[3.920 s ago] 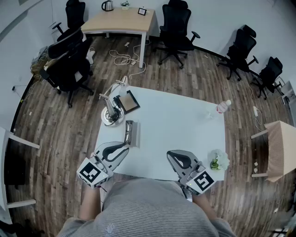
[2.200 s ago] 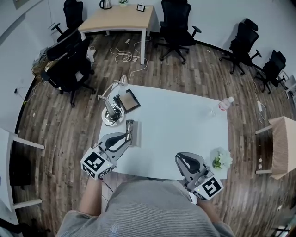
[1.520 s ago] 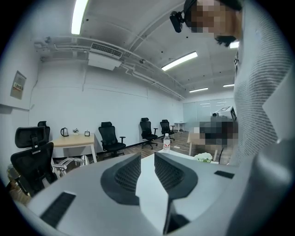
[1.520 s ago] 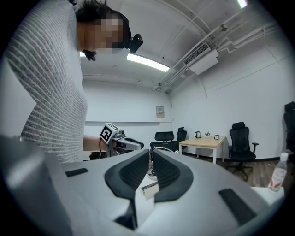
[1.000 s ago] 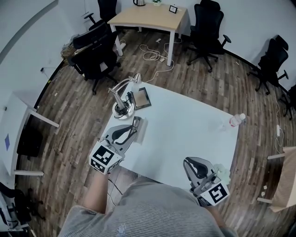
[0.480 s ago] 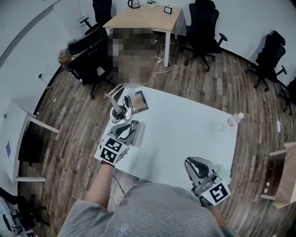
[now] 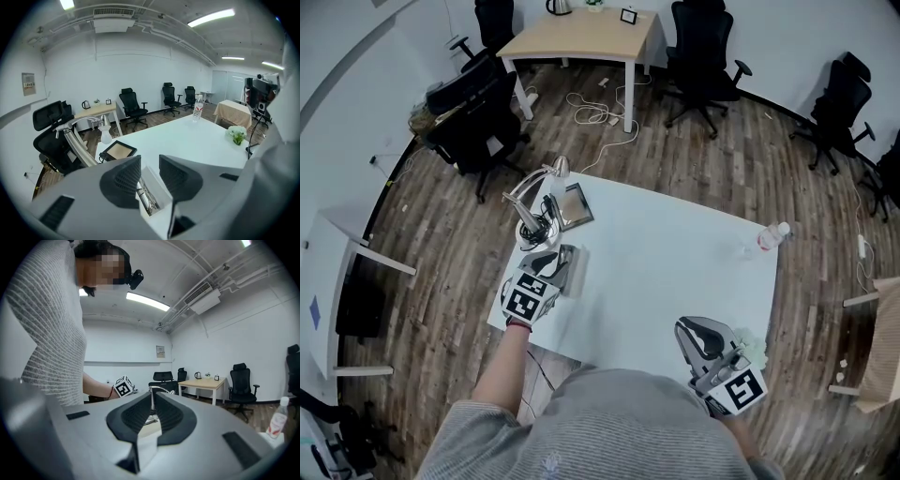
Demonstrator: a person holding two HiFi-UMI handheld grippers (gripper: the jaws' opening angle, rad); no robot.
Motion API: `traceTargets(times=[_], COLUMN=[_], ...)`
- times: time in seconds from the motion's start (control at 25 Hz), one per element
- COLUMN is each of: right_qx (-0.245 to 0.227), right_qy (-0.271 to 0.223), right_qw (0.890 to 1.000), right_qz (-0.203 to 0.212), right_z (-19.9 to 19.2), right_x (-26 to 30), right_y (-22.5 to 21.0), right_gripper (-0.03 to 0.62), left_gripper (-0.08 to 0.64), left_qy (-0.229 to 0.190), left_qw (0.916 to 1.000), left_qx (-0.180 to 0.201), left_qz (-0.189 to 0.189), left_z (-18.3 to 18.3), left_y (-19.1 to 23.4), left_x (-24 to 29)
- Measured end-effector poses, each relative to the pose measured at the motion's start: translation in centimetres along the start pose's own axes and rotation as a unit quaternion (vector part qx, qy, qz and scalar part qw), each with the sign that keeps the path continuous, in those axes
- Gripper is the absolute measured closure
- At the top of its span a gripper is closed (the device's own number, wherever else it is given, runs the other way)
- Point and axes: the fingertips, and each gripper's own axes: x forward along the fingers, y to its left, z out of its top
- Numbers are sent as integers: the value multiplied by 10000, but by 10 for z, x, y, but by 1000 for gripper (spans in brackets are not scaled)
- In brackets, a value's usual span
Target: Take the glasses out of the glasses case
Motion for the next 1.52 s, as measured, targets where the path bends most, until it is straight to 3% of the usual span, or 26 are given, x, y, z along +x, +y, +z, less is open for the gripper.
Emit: traceTargets(times=[0.28, 0.68, 1.0, 1.52], right_qx=[101, -102, -82, -150], right_qy=[49, 80, 172, 209], right_qw=[9999, 9999, 9997, 9996], right_qz=[65, -86, -128, -122], right_z=[-3, -1, -5, -2], right_x=[-3, -2, -4, 0], right_y=[3, -5, -7, -10], right_gripper=[574, 574, 574, 574], left_gripper=[449, 449, 451, 451], left_qy=[305, 621, 1079, 1237], left_qw=[9994, 9979, 9938, 9909], left_qx=[-30, -30, -108, -468], left_qz=[134, 195, 232, 230], left_z=[-17, -39, -75, -95], left_y=[6, 14, 12, 11], left_x=[20, 39, 56, 72])
